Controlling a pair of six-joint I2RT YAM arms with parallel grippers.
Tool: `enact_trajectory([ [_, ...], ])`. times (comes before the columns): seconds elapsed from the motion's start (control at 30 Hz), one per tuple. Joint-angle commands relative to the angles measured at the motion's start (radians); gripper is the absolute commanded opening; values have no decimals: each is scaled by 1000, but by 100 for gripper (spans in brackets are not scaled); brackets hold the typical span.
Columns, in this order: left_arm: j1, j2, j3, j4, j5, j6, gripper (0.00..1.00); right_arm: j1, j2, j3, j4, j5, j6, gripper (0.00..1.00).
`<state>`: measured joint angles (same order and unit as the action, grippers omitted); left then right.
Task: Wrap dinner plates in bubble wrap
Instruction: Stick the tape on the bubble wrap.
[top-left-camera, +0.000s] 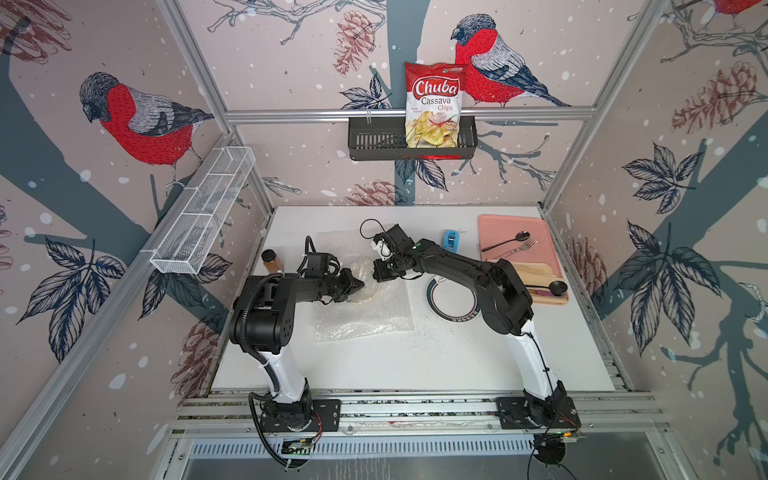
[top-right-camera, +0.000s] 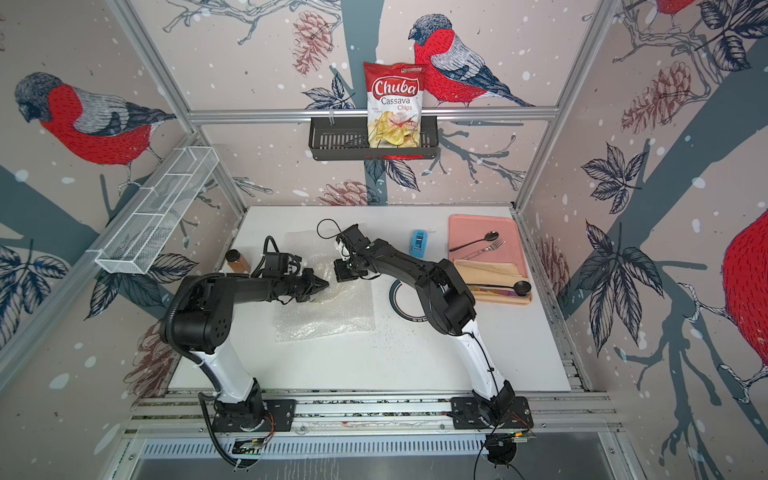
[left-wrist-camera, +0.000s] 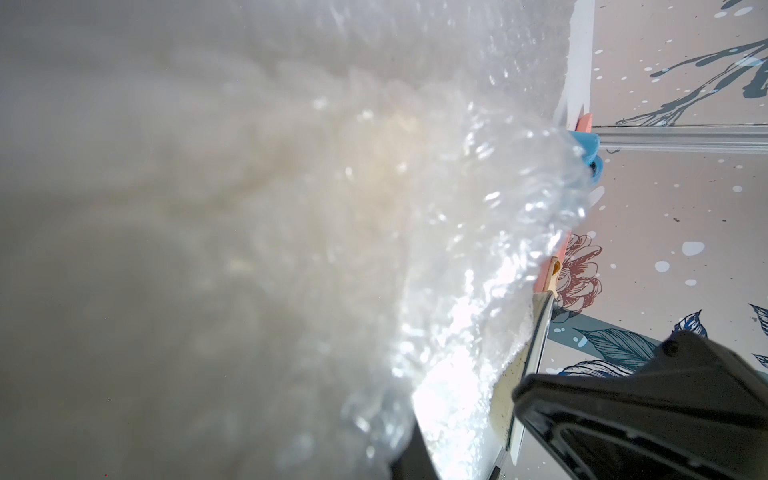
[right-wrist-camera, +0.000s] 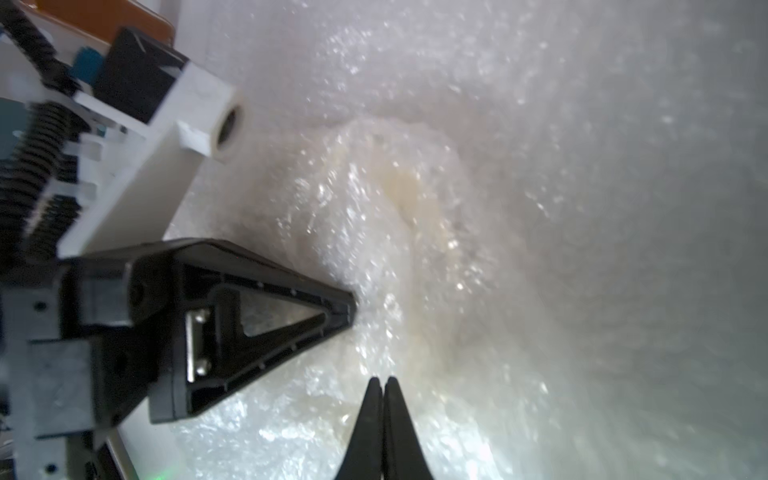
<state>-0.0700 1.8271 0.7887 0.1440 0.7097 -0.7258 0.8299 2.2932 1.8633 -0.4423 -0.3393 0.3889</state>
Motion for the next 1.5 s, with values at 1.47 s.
enact_trajectory([
  [1.47,9,18,-42,-196,-127,15,0,115,-77,-233,-43,92,-4,5],
])
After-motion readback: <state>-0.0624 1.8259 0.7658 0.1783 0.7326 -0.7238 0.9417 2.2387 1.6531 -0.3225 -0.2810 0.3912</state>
